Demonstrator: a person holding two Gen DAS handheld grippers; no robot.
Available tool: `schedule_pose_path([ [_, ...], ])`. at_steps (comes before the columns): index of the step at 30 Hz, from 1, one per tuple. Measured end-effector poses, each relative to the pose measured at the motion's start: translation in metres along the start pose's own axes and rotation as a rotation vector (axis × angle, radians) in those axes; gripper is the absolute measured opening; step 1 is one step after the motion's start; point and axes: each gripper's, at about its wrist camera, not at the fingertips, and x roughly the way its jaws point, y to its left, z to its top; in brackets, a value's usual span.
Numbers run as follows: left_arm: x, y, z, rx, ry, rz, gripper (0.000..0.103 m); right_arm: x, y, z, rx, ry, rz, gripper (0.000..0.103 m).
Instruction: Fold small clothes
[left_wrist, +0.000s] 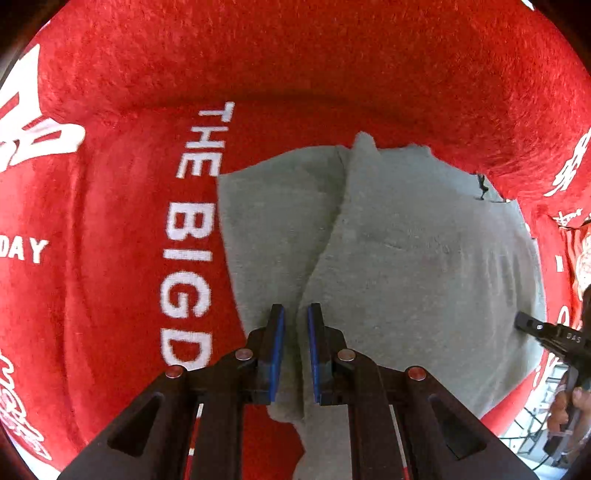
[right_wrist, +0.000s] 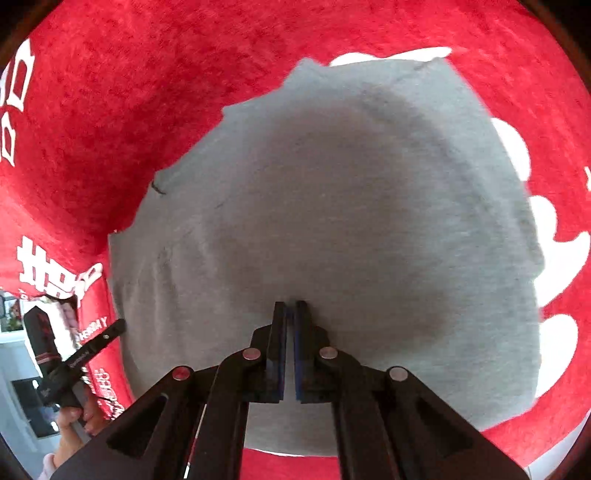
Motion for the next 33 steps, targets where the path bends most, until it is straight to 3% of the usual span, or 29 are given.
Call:
schedule_pose_path([
  [7, -0.032, -0.002, -0.015, -0.001, -0.016, 0.009, 0.014, -0.026, -0.015, -0.002, 0.073, -0.026, -0.010, 0.004],
  [13, -0.060, -0.006, -0.031, 0.020, -0.035, 0.067, 0.014, -0.041, -0.013, -0.023, 0.091, -0.013, 0.030, 0.006],
  [18, -0.069, -0.008, -0.037, -0.026, -0.035, 0.120, 0.014, -0.042, -0.007, -0.039, 0.098, 0.012, 0.065, 0.006],
  [19, -0.071, -0.008, -0.039, -0.035, -0.038, 0.120, 0.018, -0.042, -0.005, -0.043, 0.097, 0.016, 0.073, 0.006],
  [20, -0.072, -0.011, -0.039, -0.038, -0.044, 0.121, 0.044, -0.040, -0.002, -0.044, 0.097, 0.020, 0.079, 0.006],
  [21, -0.071, -0.014, -0.038, -0.042, -0.054, 0.134, 0.087, -0.039, 0.000, -0.046, 0.094, 0.024, 0.083, 0.006],
  [22, -0.075, -0.015, -0.041, -0.046, -0.074, 0.159, 0.100, -0.038, 0.003, -0.049, 0.090, 0.031, 0.089, 0.006],
  [24, -0.080, -0.019, -0.044, -0.035, -0.106, 0.184, 0.102, -0.036, 0.007, -0.054, 0.083, 0.042, 0.094, 0.006],
  [28, -0.079, -0.019, -0.046, -0.065, -0.096, 0.176, 0.102, -0.030, 0.013, -0.061, 0.081, 0.061, 0.105, 0.006],
  [32, -0.075, -0.015, -0.046, -0.099, -0.079, 0.224, 0.102, -0.024, 0.019, -0.066, 0.069, 0.076, 0.114, 0.007],
  [33, -0.074, -0.012, -0.046, -0.112, -0.073, 0.220, 0.102, -0.024, 0.021, -0.067, 0.066, 0.080, 0.115, 0.013],
])
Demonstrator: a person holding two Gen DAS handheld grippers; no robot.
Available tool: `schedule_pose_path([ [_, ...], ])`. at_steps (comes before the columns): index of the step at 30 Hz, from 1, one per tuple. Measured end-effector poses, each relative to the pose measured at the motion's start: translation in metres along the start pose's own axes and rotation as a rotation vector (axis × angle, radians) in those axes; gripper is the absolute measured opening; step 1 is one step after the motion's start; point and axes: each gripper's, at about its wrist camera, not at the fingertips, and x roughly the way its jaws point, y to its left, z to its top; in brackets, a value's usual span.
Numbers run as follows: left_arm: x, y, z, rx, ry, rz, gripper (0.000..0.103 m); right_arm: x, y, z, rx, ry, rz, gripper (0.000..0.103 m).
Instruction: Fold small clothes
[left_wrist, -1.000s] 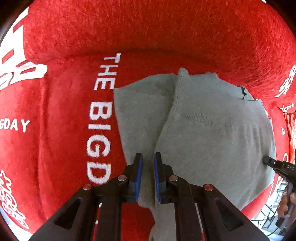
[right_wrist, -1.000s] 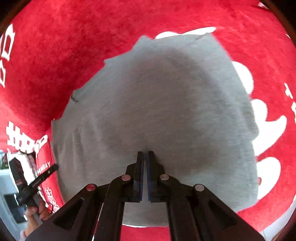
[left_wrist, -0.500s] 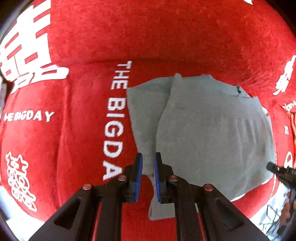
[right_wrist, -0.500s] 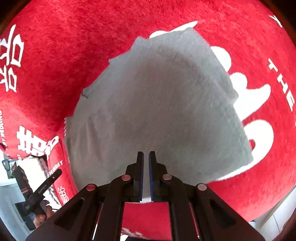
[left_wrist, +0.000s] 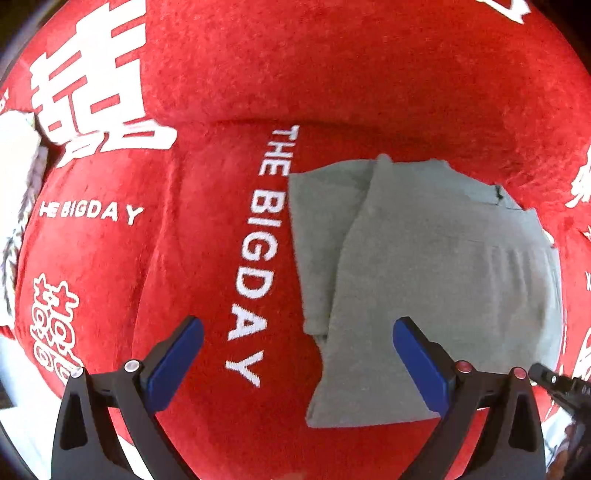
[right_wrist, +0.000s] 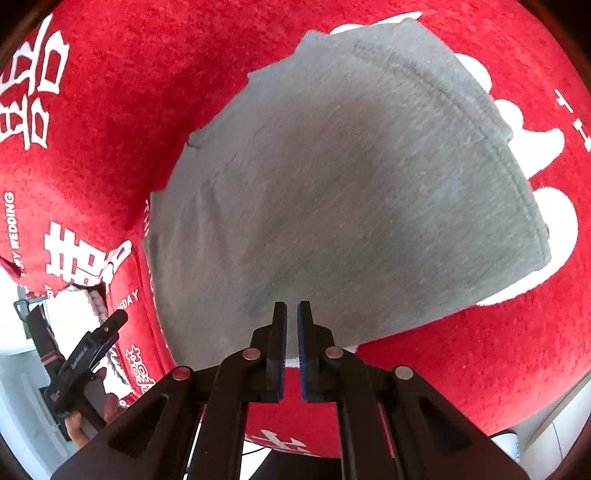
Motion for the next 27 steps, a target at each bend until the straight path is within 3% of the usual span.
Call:
schedule_pose_path([
  [3, 0.012, 0.005, 0.001, -0.023, 0.047, -0.027, 0.102, 0.003, 0.005, -0.005, -0.009, 0.008, 0.013, 0.065],
  [4, 0.015, 0.005, 0.000, -0.020, 0.060, -0.016, 0.102, 0.004, 0.006, -0.007, -0.015, 0.008, 0.015, 0.068],
  [27, 0.036, 0.011, -0.007, 0.022, 0.139, -0.003, 0.102, 0.069, 0.034, -0.048, 0.084, 0.165, 0.152, 0.077],
])
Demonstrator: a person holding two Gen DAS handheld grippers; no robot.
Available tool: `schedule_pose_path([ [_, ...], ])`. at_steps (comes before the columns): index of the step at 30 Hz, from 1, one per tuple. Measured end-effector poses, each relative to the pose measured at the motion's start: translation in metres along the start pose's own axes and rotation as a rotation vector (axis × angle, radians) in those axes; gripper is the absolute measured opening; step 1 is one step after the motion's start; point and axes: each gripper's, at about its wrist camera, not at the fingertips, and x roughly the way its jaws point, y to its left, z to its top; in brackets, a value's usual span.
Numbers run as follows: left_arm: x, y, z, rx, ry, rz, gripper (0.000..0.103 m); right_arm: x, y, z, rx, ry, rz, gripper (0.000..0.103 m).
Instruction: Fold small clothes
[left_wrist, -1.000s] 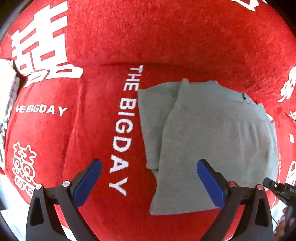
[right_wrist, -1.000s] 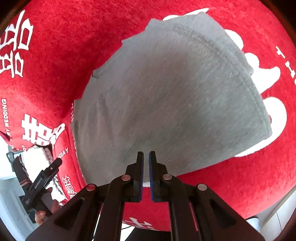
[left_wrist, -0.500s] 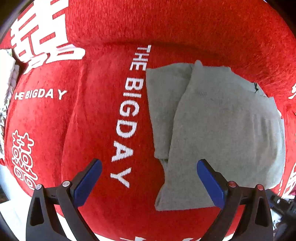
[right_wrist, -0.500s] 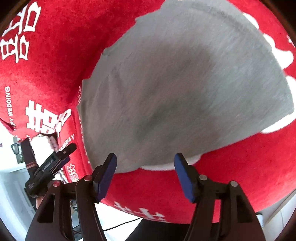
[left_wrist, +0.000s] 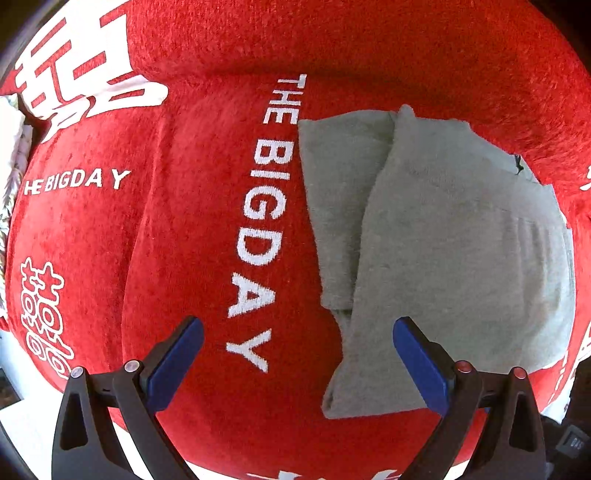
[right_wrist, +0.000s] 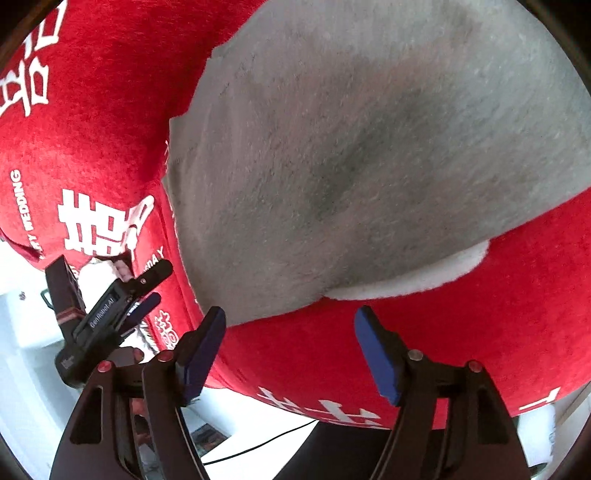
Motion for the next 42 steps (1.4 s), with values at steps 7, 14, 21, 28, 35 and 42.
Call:
schedule_pose_path([
  [7, 0.006, 0.010, 0.001, -0.010, 0.015, -0.010, 0.102, 0.008, -0.006, -0.002, 0.065, 0.008, 0.066, 0.077],
  [14, 0.014, 0.019, 0.003, -0.024, 0.025, -0.004, 0.102, 0.024, -0.008, -0.006, 0.128, 0.002, 0.144, 0.077],
  [21, 0.022, 0.017, 0.007, 0.005, 0.033, -0.035, 0.102, 0.042, -0.004, -0.008, 0.186, -0.039, 0.220, 0.077],
  [28, 0.028, 0.013, 0.012, 0.018, 0.034, -0.064, 0.102, 0.057, 0.007, -0.004, 0.198, -0.062, 0.277, 0.078],
  [35, 0.034, 0.014, 0.027, 0.041, 0.037, -0.125, 0.102, 0.066, 0.016, 0.006, 0.232, -0.080, 0.347, 0.079],
  [42, 0.043, 0.031, 0.046, -0.035, 0.061, -0.337, 0.102, 0.062, 0.012, 0.013, 0.302, -0.079, 0.399, 0.032],
])
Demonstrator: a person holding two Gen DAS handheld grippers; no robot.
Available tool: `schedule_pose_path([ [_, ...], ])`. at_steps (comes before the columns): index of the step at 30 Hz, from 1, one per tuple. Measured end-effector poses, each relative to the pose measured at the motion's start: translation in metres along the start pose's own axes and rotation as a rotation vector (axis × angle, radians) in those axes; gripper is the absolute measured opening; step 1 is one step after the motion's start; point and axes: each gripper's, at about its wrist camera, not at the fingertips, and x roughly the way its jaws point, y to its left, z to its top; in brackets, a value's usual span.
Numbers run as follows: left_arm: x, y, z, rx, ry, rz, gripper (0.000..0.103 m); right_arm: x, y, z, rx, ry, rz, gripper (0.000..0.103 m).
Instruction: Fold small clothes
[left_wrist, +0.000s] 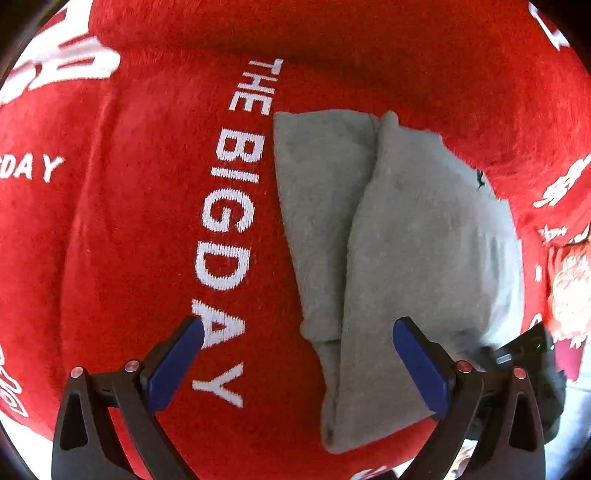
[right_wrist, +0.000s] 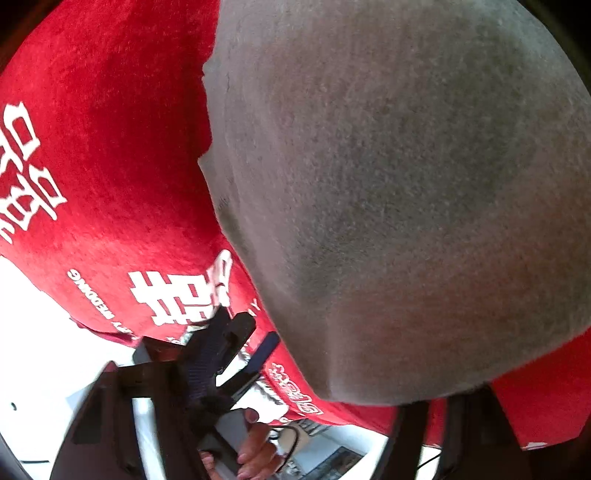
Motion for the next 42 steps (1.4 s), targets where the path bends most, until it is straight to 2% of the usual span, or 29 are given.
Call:
schedule_pose_path([
  [1, 0.003, 0.002, 0.004, -0.014, 0.009, -0.032, 0.102, -0.002, 0.001, 0.001, -0.006, 0.002, -0.006, 0.013],
  [2, 0.005, 0.004, 0.006, -0.022, 0.017, -0.057, 0.102, -0.004, 0.002, 0.001, -0.010, 0.000, 0.009, 0.010],
  [8, 0.022, -0.013, 0.012, -0.046, 0.082, -0.269, 0.102, -0.022, 0.032, -0.004, -0.133, 0.015, 0.072, 0.009],
  [11, 0.027, -0.032, 0.021, -0.028, 0.086, -0.350, 0.102, -0.027, 0.048, -0.006, -0.206, 0.027, 0.057, 0.009],
  [13, 0.029, -0.045, 0.026, -0.021, 0.084, -0.371, 0.102, -0.027, 0.055, -0.007, -0.249, 0.039, 0.035, 0.009],
  [17, 0.037, -0.072, 0.041, 0.013, 0.080, -0.354, 0.102, -0.023, 0.056, -0.011, -0.317, 0.067, -0.046, 0.009],
  [20, 0.049, -0.091, 0.044, 0.048, 0.082, -0.267, 0.102, -0.021, 0.044, -0.014, -0.316, 0.097, -0.127, 0.009],
  [23, 0.059, -0.100, 0.043, 0.082, 0.096, -0.187, 0.102, -0.021, 0.032, -0.017, -0.309, 0.161, -0.211, 0.013],
  [25, 0.060, -0.107, 0.042, 0.112, 0.088, -0.157, 0.102, -0.029, 0.032, -0.018, -0.348, 0.195, -0.291, 0.018],
  [26, 0.059, -0.107, 0.041, 0.121, 0.084, -0.139, 0.098, -0.036, 0.035, -0.017, -0.372, 0.196, -0.322, 0.020],
  [27, 0.058, -0.109, 0.040, 0.129, 0.078, -0.114, 0.091, -0.045, 0.040, -0.014, -0.398, 0.187, -0.342, 0.029],
  [28, 0.058, -0.110, 0.039, 0.135, 0.070, -0.080, 0.085, -0.055, 0.046, -0.010, -0.424, 0.170, -0.352, 0.045],
  [29, 0.058, -0.112, 0.039, 0.142, 0.062, -0.034, 0.070, -0.061, 0.050, -0.007, -0.444, 0.151, -0.357, 0.054],
  [30, 0.056, -0.112, 0.038, 0.155, 0.056, -0.002, 0.054, -0.072, 0.058, -0.001, -0.477, 0.112, -0.369, 0.055],
  [31, 0.055, -0.113, 0.038, 0.166, 0.051, 0.010, 0.046, -0.082, 0.067, 0.007, -0.518, 0.061, -0.389, 0.055],
  [32, 0.052, -0.113, 0.038, 0.165, 0.045, 0.003, 0.035, -0.087, 0.074, 0.014, -0.547, 0.029, -0.405, 0.053],
  [33, 0.050, -0.114, 0.038, 0.163, 0.039, 0.003, 0.028, -0.092, 0.079, 0.022, -0.575, -0.003, -0.419, 0.036],
  [34, 0.048, -0.114, 0.038, 0.164, 0.035, 0.004, 0.026, -0.094, 0.084, 0.033, -0.595, -0.029, -0.438, 0.008],
  [35, 0.045, -0.114, 0.039, 0.161, 0.032, 0.002, 0.023, -0.093, 0.086, 0.041, -0.605, -0.039, -0.456, 0.005],
  [37, 0.041, -0.117, 0.039, 0.152, 0.019, -0.006, 0.020, -0.087, 0.087, 0.060, -0.623, -0.061, -0.494, 0.005],
  [40, 0.030, -0.120, 0.034, 0.146, 0.004, -0.030, 0.019, -0.059, 0.073, 0.076, -0.656, -0.009, -0.585, 0.004],
  [42, 0.021, -0.123, 0.035, 0.134, -0.003, -0.069, 0.018, -0.054, 0.063, 0.083, -0.669, 0.007, -0.570, 0.000],
])
